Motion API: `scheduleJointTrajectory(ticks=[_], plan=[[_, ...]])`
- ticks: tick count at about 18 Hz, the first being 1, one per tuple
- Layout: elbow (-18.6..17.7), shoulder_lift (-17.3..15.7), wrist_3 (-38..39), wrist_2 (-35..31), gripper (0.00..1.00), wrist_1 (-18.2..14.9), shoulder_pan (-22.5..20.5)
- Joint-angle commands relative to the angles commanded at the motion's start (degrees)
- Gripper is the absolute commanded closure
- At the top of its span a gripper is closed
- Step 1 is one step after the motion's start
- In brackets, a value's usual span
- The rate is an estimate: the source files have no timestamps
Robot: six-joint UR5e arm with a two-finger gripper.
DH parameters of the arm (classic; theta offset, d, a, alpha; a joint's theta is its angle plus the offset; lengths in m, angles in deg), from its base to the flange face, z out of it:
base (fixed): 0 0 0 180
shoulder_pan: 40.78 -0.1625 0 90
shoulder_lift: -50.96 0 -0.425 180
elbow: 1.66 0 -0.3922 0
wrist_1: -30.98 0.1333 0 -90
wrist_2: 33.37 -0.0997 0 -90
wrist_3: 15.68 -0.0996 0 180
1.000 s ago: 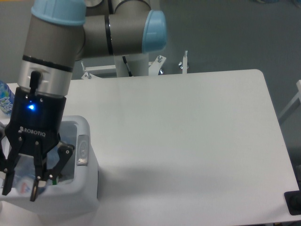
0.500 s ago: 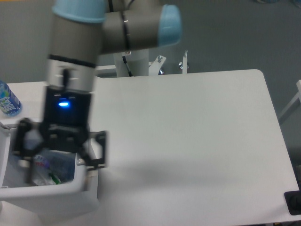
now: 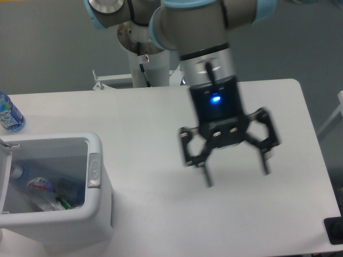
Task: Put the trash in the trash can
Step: 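Open the gripper, release the bottle, and raise the gripper away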
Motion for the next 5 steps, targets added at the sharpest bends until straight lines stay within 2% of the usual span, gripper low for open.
scheduleJointTrajectory(ticks=[3, 5], plan=[[-3.78, -4.22, -12.32, -0.44, 0.0, -6.43, -2.54], [-5.1, -6.25, -13.5, 0.09, 0.0, -10.56, -2.99]])
